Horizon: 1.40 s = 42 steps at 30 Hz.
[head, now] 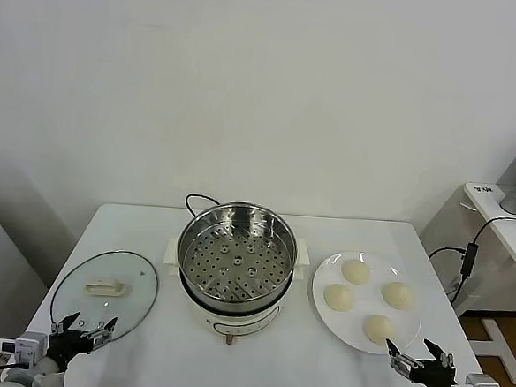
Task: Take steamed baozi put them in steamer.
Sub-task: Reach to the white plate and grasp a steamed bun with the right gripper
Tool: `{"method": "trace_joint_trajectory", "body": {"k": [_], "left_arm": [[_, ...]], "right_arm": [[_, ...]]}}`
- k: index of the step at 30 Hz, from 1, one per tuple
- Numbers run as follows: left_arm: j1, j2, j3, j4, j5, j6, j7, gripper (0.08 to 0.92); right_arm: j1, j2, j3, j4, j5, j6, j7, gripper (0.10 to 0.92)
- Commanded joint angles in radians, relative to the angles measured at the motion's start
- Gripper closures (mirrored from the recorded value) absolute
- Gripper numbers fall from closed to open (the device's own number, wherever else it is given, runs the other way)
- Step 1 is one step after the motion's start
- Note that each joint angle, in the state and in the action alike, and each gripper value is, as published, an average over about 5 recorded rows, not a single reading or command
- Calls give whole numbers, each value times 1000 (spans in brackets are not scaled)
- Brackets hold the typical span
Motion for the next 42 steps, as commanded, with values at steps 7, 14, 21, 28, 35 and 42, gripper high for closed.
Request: {"method": "trace_joint_trajectory", "body": {"k": [7,14,21,28,35,42], "left_arm": [[0,2,1,0,2,0,1,177],[-4,0,8,1,14,0,2,177],[-14,-4,14,-6,22,7,2,177],[-18,-6,15,-3,27,9,1,177],[-23,-14,18,-4,49,14,3,177],[-27,-18,17,1,54,18,3,177]], "right_arm": [[4,-2,6,1,-38,-1,-14,203],[147,-47,23,-50,-511,66,-139,203],[364,-143,-64,-184,-1041,166,-216,203],[639,-189,-185,-374,-1233,290,-412,203],[866,-281,-399,-471,-1151,344,-701,203],[1147,-369,-685,-577,-1018,320,-908,203]]}}
